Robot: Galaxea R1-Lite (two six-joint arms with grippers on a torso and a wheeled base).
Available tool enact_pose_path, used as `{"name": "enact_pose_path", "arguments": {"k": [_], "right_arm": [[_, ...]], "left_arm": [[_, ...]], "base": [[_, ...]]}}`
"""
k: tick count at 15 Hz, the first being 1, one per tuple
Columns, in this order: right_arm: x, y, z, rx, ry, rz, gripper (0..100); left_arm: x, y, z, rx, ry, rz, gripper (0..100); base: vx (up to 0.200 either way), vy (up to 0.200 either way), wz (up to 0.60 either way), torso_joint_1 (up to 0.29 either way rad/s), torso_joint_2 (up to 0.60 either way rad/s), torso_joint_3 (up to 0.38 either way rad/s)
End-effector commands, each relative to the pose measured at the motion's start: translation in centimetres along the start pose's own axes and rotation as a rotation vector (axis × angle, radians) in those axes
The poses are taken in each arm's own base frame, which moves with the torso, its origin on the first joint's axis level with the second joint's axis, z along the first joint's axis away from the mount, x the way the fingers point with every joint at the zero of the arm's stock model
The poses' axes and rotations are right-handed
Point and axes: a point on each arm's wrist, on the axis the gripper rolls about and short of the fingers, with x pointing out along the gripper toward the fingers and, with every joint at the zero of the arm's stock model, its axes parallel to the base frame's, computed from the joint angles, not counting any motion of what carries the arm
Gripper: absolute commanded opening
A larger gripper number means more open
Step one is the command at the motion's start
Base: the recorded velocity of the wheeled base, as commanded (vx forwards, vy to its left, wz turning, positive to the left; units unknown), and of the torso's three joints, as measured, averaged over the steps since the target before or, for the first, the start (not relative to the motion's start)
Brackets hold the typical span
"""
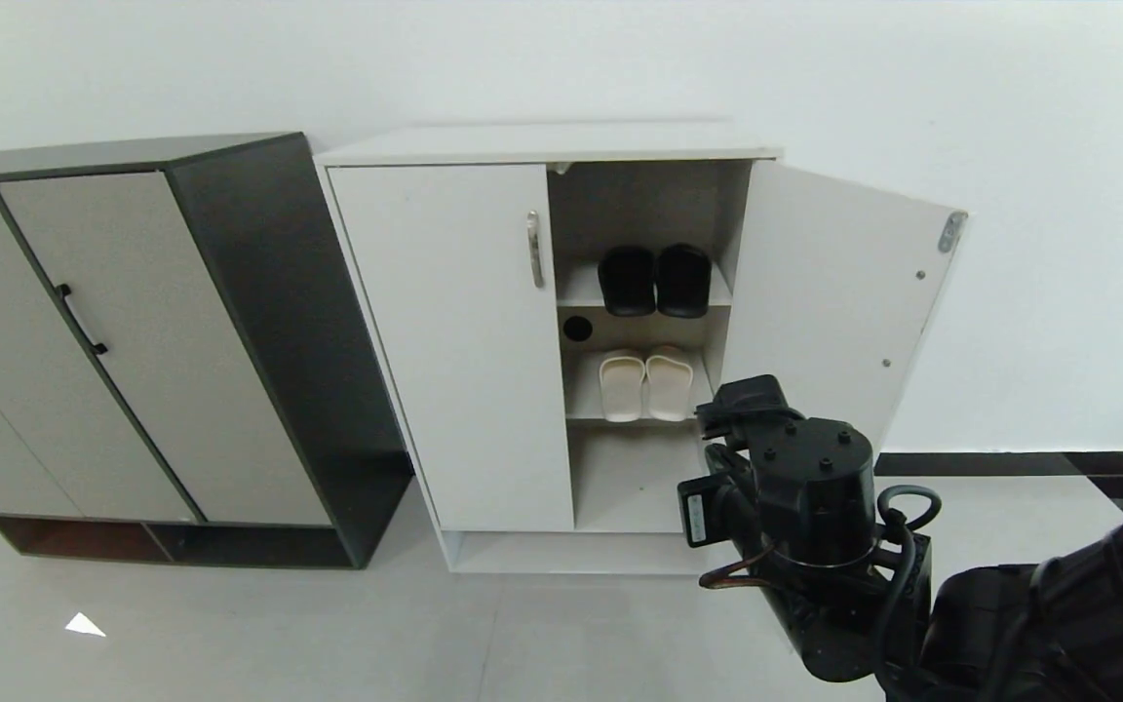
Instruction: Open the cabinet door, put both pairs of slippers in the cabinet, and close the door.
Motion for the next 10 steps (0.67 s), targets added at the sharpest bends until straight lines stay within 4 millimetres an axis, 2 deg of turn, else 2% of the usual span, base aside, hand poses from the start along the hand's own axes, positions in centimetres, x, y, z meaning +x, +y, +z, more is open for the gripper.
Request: {"name": "enact_pose_path", "arguments": {"k": [1, 10], "right_arm": [[0.03, -0.01, -0.1, -0.005, 0.004, -0.001, 0], [-0.01, -0.05, -0.12, -0.016, 0.004, -0.001, 0]], "left_arm": [[0.01, 0.0, -0.02, 0.0, 0.002, 0.002, 0], [0.01, 0.0, -0.02, 0.0, 0.002, 0.0, 0]], "base": [[0.0, 0.0, 0.0, 0.027, -0.55, -0.354], [0.0, 0.0, 0.0, 0.138, -0.47, -0.334]]}}
